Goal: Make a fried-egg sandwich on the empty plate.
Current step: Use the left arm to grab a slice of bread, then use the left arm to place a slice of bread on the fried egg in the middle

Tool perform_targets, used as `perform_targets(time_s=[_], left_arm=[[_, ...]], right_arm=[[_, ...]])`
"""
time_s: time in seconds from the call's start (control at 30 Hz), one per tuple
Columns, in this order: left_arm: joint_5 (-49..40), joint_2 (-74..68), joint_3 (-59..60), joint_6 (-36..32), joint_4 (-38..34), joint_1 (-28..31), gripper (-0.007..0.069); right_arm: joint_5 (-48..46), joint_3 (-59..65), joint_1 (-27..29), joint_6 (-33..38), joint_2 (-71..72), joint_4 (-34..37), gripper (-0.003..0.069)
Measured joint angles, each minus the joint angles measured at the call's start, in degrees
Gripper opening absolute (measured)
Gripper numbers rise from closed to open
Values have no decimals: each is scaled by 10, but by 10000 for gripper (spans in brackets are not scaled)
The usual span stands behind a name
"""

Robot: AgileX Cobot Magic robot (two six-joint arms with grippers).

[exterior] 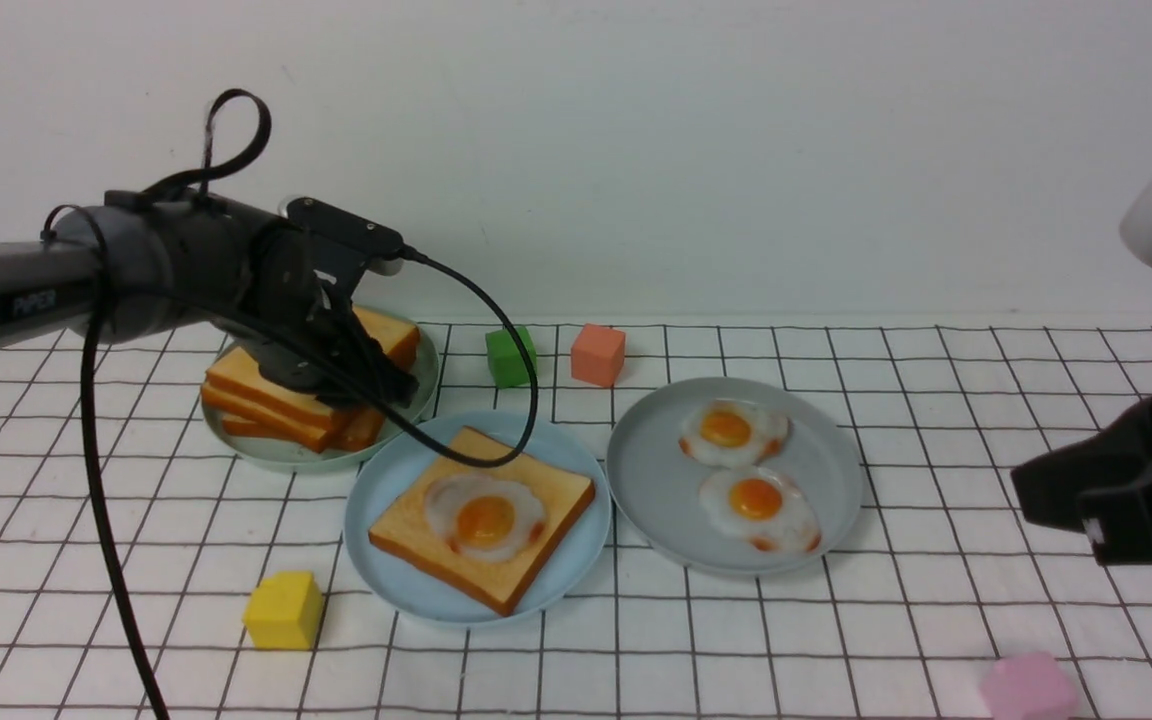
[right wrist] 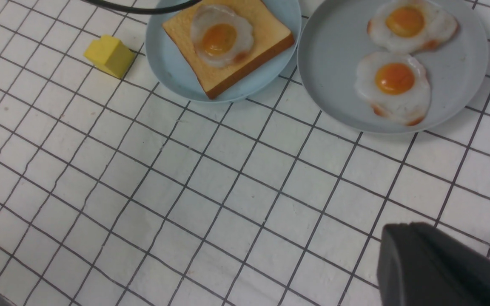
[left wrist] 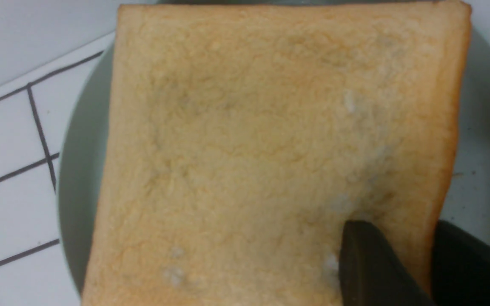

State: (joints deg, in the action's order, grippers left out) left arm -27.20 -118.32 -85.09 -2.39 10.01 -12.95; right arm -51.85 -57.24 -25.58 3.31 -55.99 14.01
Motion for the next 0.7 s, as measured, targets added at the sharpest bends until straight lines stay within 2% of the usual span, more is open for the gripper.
perform_targets(time_s=[0.07, 0.1, 0.33, 0.47, 0.63, 0.7], left_arm=[[-4, 6, 0, 0, -2, -2, 36], [-7, 9, 0, 0, -2, -3, 24], [-37, 63, 5, -2, -7, -11, 24], [-79, 118, 5, 0, -11, -35, 24], [-138, 155, 15, 24, -15, -89, 24], [-146, 161, 42, 24, -16, -141, 24]], right_arm=[[-1, 0, 0, 0, 0, 1, 28], [-2, 0, 0, 0, 0, 2, 29], [-19, 0, 0, 0, 0, 3, 34], [-33, 0, 0, 0, 0, 4, 38], [-35, 1, 0, 0, 14, 3, 41], [-35, 1, 0, 0, 34, 3, 44]])
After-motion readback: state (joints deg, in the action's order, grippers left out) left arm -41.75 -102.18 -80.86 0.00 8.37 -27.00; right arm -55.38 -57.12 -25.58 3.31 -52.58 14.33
